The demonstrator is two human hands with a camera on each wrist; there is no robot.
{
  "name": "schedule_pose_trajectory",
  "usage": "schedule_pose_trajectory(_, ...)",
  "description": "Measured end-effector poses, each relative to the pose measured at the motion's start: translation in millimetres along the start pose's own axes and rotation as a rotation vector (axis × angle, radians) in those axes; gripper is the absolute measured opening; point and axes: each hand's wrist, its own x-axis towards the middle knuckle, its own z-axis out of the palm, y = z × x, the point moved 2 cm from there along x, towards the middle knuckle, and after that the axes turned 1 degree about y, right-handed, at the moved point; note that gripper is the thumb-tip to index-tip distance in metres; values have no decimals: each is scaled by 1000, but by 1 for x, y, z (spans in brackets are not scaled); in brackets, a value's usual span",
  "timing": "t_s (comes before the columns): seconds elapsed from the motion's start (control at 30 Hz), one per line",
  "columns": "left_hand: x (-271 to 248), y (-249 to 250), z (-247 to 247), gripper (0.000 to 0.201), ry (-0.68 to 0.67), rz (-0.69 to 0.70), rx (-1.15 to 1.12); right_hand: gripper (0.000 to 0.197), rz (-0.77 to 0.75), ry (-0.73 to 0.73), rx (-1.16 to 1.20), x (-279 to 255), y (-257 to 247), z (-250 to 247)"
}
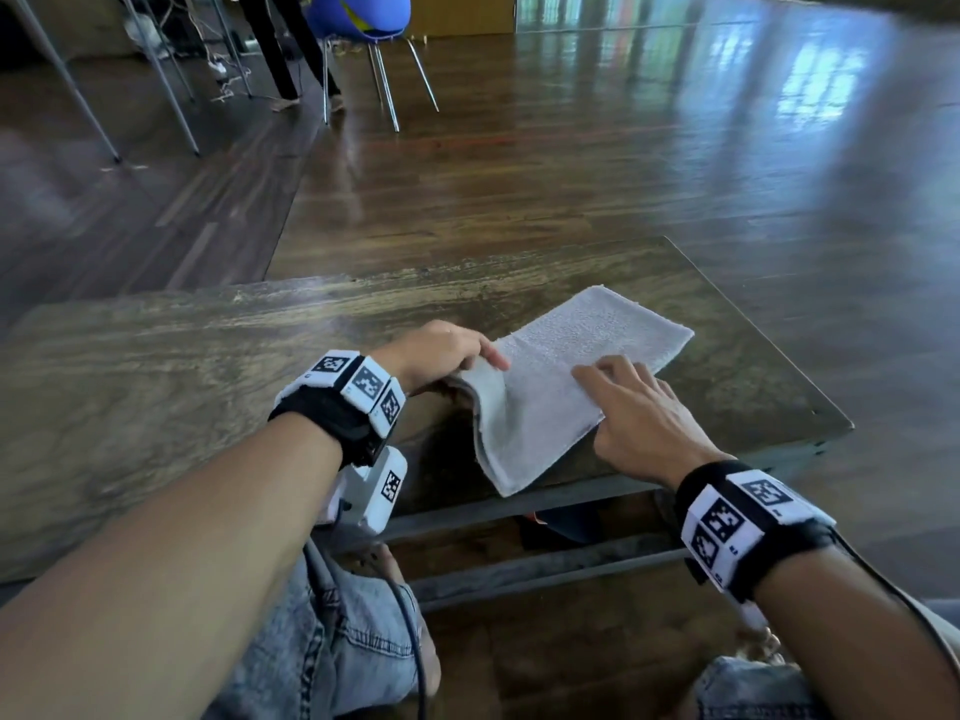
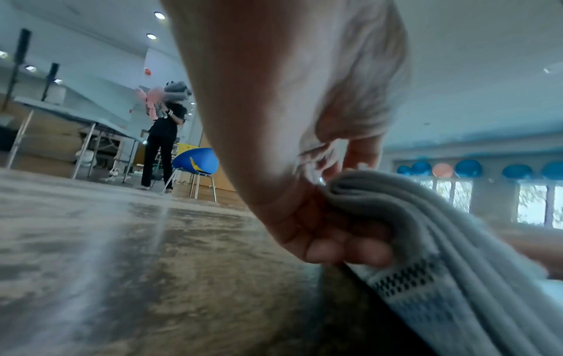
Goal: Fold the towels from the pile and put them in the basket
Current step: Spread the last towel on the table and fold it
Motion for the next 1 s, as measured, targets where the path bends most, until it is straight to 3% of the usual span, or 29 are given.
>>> schedule_pose_trajectory(0.1,-4,8,2,63,-57,73,-21,81,-16,-102,57,-9,1,3)
schedule_pose_trajectory(0.17,-3,12,3,66,-51,148,61,84,-30,-147,92,-13,3,5)
schedule_pose_trajectory(0.33,0,20,10,8,158,300,152,79,-59,-141,158,-17,8,8)
schedule_pose_trajectory(0.5,-5,32,13,13,277,411,84,95,-121,-70,177,-21,4,8)
schedule_pose_trajectory(0.6,-6,36,14,15,362,430,86,78,-152,74,297,-19,1,0)
schedule_pose_trajectory(0.67,-7,36,15,15,422,436,90,53,-123,156,427,-19,0,-3)
schedule_pose_trajectory(0.73,-7,36,15,16,437,434,92,25,-44,210,551,-16,1,-4)
schedule_pose_trajectory(0.83,-3,33,11,26,452,389,119,23,138,217,761,-8,8,-7)
schedule_pose_trajectory(0.9,3,27,9,35,398,248,199,10,253,121,992,-5,12,-8)
schedule_pose_trajectory(1.0,11,12,13,38,156,-22,349,18,415,-119,1134,-6,17,0)
